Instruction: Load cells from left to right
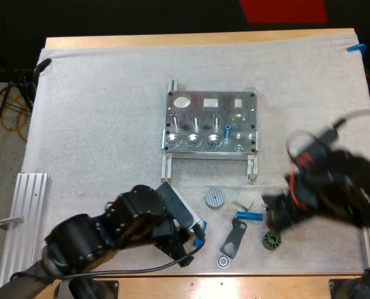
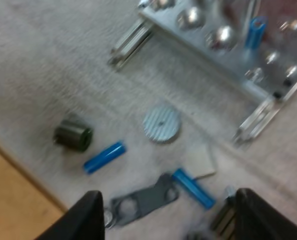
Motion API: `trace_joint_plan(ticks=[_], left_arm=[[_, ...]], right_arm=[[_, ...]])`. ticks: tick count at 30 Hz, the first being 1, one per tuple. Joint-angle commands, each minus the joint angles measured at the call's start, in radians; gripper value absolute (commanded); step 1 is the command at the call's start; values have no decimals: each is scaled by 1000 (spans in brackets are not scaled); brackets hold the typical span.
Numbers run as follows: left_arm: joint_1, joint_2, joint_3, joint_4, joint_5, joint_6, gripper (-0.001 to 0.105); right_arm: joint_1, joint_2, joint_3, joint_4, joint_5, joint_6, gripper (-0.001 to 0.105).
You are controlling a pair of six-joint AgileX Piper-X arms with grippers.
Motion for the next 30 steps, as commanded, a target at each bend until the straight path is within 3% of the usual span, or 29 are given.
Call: trace_joint_plan(ticks=[1,8,15,21,30], left_arm=[[-4,0,25,-55,-22,-36,50],[-4,1,159,-137,-23,-98,50],[-4,87,279,-237,72,-147,50],[-4,273,273,-280,94,-161,50],[-4,518,272,-369,70,-168,50]], right_arm=[[27,-48,34,8,-4,45,55],[128,-211,171,8,-2,178,55],[138,-234,181,-41,0,198,55],[138,-231,181,-113,0,198,55],[138,-231,181,-114,-3,198,55]])
